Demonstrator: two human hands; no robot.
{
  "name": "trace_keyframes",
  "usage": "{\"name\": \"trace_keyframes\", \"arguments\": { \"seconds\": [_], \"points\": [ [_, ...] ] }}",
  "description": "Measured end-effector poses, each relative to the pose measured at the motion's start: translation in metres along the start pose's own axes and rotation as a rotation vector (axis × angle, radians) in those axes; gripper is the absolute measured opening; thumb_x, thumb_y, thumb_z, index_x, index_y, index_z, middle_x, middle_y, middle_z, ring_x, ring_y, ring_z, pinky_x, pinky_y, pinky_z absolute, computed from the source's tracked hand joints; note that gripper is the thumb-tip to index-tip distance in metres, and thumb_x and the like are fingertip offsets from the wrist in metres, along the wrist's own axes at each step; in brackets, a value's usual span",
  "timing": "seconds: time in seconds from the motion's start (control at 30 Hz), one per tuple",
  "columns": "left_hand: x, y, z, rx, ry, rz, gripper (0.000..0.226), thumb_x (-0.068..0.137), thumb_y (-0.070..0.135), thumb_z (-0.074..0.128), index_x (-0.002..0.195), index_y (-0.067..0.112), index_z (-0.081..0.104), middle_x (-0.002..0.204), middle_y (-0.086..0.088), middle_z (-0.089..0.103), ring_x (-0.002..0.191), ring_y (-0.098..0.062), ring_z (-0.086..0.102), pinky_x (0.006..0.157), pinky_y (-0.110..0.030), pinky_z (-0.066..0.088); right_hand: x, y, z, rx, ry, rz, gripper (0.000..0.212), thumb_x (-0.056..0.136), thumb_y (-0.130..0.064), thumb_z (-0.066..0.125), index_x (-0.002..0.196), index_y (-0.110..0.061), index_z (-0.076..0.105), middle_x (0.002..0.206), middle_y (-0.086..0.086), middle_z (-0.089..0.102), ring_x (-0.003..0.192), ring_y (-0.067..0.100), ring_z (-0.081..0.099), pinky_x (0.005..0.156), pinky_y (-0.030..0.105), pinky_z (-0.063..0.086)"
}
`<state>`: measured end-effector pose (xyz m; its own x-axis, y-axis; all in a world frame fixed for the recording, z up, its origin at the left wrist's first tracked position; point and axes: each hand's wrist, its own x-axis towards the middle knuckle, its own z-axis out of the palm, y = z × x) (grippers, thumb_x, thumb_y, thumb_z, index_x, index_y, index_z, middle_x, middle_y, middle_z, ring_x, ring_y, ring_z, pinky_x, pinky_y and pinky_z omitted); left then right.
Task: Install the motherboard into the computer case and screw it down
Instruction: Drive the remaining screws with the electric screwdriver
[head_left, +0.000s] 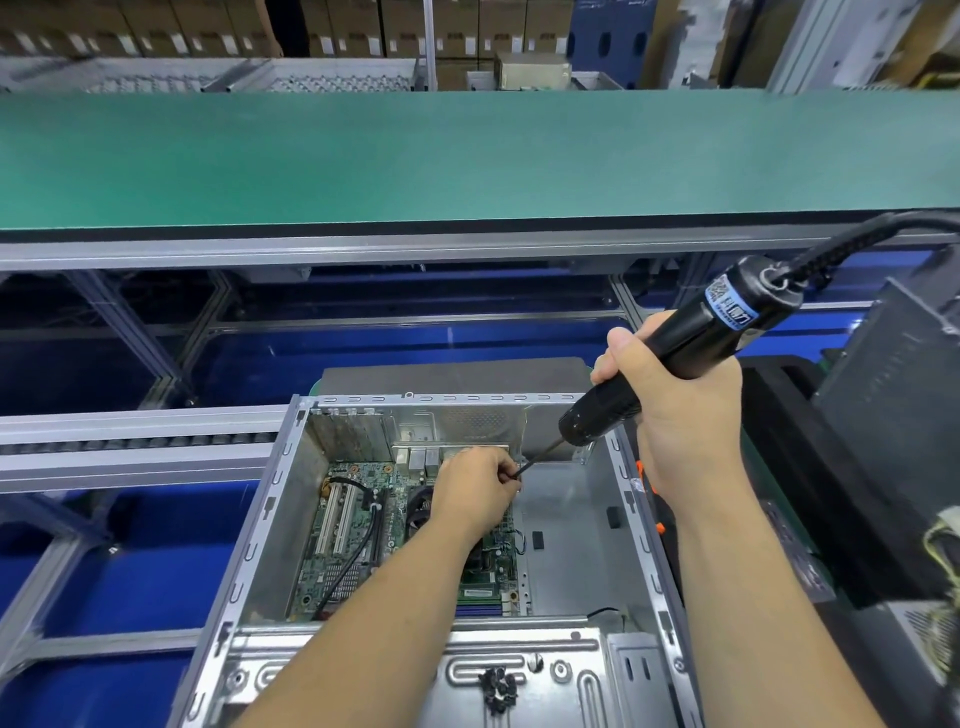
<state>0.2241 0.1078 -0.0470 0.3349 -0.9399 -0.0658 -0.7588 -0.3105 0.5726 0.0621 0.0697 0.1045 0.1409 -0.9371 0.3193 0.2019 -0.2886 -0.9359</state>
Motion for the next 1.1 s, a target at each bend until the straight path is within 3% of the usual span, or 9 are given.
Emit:
{"name": "trace_keyframes", "arguments": {
  "seconds": [0.33,0.53,0.67,0.8,0.93,1.1],
  "points": [
    [0.0,-0.002,0.001,-0.013,0.009,0.01,0.003,0.087,0.031,0.071,0.084,0.03,0.073,0.072,0.015,0.063,0.072,-0.008,0.057,0.077,-0.027,0.05,0.0,0.006,-0.001,-0.012,-0.027,-0.001,0.016,0.075,-0.037,0.081,0.074,-0.031,0.066,0.069,0.008,0.065,0.07,0.028,0.068,0.076,0.047,0.056],
    [-0.001,-0.003,0.001,-0.01,0.0,0.034,0.003,0.088,0.031,0.07,0.085,0.031,0.073,0.076,0.017,0.064,0.076,-0.008,0.057,0.079,-0.028,0.048,-0.001,0.007,-0.005,0.002,-0.102,-0.024,0.013,0.076,-0.033,0.079,0.078,-0.033,0.066,0.068,0.003,0.067,0.074,0.03,0.068,0.086,0.061,0.054],
    [0.0,-0.003,0.0,-0.028,-0.01,0.033,0.003,0.088,0.03,0.071,0.086,0.031,0.072,0.08,0.016,0.065,0.077,-0.008,0.056,0.075,-0.027,0.047,0.0,0.003,-0.008,0.009,-0.168,-0.048,0.01,0.077,-0.029,0.075,0.079,-0.032,0.065,0.067,0.003,0.068,0.075,0.032,0.065,0.084,0.061,0.054],
    [-0.001,-0.006,0.001,-0.002,-0.013,0.071,0.003,0.088,0.03,0.071,0.089,0.028,0.073,0.091,0.015,0.069,0.089,-0.01,0.058,0.085,-0.032,0.049,0.001,0.001,-0.013,0.036,-0.262,-0.037,0.015,0.076,-0.022,0.074,0.083,-0.019,0.061,0.069,0.009,0.066,0.073,0.034,0.063,0.081,0.06,0.053],
    [-0.001,-0.008,0.003,0.084,-0.033,0.13,0.003,0.089,0.03,0.07,0.088,0.028,0.07,0.095,0.014,0.068,0.095,-0.013,0.051,0.095,-0.037,0.041,0.001,0.0,-0.013,0.044,-0.365,0.021,0.019,0.072,-0.021,0.075,0.084,-0.018,0.061,0.071,0.015,0.063,0.072,0.033,0.064,0.079,0.054,0.054],
    [-0.002,-0.008,0.004,0.098,-0.003,0.13,0.002,0.09,0.03,0.069,0.09,0.029,0.071,0.097,0.013,0.067,0.099,-0.015,0.051,0.093,-0.034,0.039,-0.004,0.002,0.005,-0.042,-0.181,-0.007,0.017,0.071,-0.034,0.078,0.07,-0.026,0.064,0.067,0.005,0.066,0.071,0.026,0.066,0.075,0.042,0.057]
  ]
}}
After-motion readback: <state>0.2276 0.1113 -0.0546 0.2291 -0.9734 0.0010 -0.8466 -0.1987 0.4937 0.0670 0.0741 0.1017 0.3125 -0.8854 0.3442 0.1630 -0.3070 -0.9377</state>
